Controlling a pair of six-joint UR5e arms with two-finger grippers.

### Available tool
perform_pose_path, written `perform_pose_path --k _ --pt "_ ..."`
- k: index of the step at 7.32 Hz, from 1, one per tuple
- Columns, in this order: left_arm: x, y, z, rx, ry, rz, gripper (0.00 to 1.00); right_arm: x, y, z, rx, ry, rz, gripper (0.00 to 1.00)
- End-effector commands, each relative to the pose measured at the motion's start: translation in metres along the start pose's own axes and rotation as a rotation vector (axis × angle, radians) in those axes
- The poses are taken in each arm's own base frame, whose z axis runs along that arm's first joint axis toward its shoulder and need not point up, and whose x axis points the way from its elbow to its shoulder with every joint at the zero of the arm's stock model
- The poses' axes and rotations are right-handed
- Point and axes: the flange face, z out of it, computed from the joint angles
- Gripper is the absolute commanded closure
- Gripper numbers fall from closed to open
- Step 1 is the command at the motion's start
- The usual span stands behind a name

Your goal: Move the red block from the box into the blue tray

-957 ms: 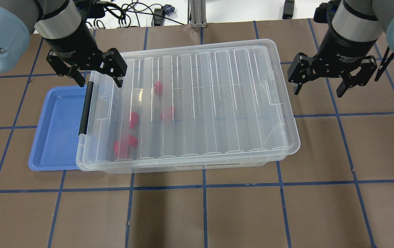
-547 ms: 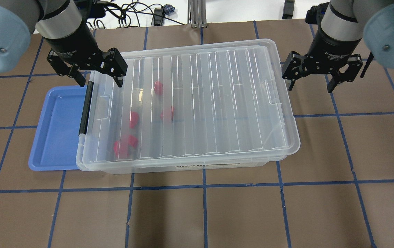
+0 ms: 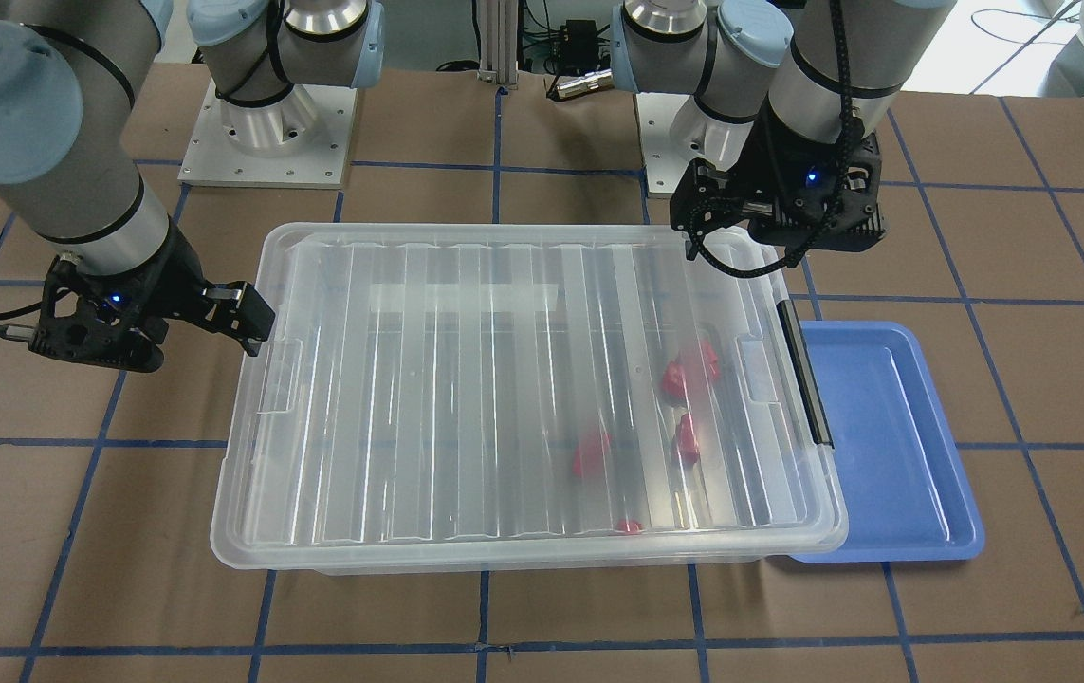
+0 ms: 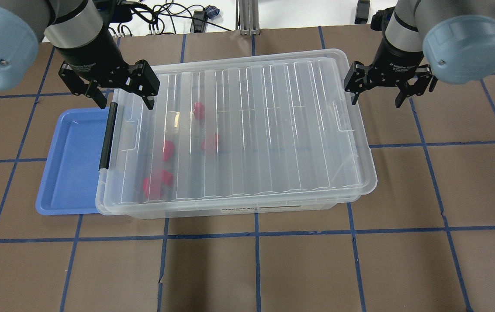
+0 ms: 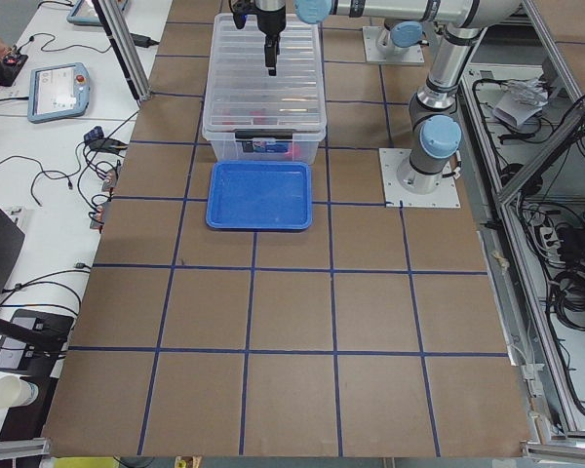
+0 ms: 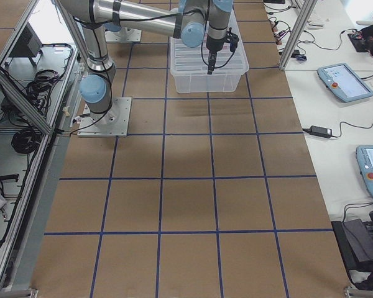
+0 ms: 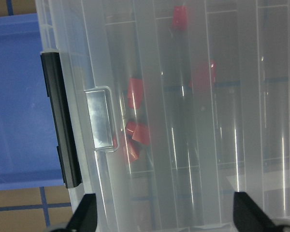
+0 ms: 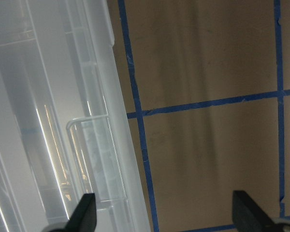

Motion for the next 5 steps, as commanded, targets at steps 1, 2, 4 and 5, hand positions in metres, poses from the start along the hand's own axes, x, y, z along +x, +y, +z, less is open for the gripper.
perform_pose_path --k 1,2,4,5 --pt "0.000 -0.007 -0.003 0.016 0.007 -0.002 0.00 -0.001 -0.004 0.019 -0.041 -0.001 0.006 0.00" --pt "0.002 0.003 0.001 0.005 0.013 -0.007 0.00 0.000 -0.001 0.028 -0.063 0.001 0.006 0.00" --pt "0.004 -0.006 0.016 -0.023 0.017 -0.006 0.00 -0.001 0.000 0.039 -0.079 0.004 -0.013 0.00" --pt "0.005 0.002 0.007 -0.008 0.016 -0.021 0.00 0.000 0.001 0.046 -0.088 0.010 -0.016 0.00"
